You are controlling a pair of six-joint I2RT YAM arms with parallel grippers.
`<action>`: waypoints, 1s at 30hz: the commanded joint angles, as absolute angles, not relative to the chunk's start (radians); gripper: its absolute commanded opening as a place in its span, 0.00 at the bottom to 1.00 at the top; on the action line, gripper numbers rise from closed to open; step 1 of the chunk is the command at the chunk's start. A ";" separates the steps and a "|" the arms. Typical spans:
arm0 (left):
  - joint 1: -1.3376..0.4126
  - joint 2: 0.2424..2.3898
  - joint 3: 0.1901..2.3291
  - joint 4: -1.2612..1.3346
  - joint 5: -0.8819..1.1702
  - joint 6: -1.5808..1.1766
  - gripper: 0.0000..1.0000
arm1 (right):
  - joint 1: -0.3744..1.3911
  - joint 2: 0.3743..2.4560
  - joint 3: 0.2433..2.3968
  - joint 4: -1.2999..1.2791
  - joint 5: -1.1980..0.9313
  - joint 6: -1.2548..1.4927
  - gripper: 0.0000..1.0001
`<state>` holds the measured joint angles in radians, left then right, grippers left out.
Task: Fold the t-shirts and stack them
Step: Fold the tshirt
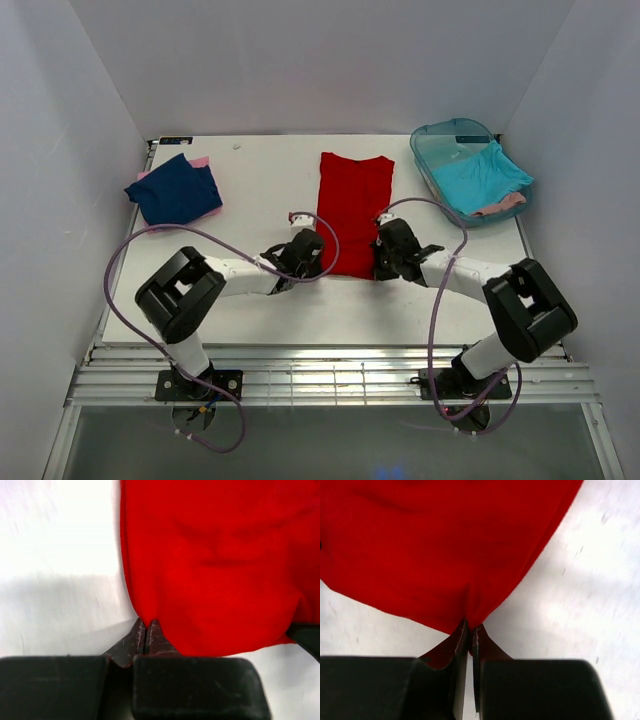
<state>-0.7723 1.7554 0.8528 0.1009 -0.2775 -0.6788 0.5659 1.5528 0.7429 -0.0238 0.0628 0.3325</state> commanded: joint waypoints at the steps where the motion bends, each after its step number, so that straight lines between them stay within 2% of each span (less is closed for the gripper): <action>1: -0.865 1.666 0.759 -0.101 -0.281 -0.716 0.00 | 0.668 1.436 0.687 -0.175 0.139 0.367 0.08; 9: -1.052 1.395 0.701 -0.362 -0.311 -0.883 0.00 | 0.862 1.119 0.591 -0.456 0.225 0.543 0.08; 15: -1.134 1.240 0.712 -0.532 -0.282 -0.971 0.00 | 0.963 0.957 0.638 -0.681 0.207 0.652 0.08; 22: -1.221 1.224 0.819 -0.686 -0.345 -1.020 0.00 | 1.104 0.977 0.755 -0.776 0.222 0.735 0.08; 30: -1.221 1.227 1.003 -0.761 -0.552 -1.011 0.00 | 1.111 1.120 1.015 -0.802 0.417 0.652 0.08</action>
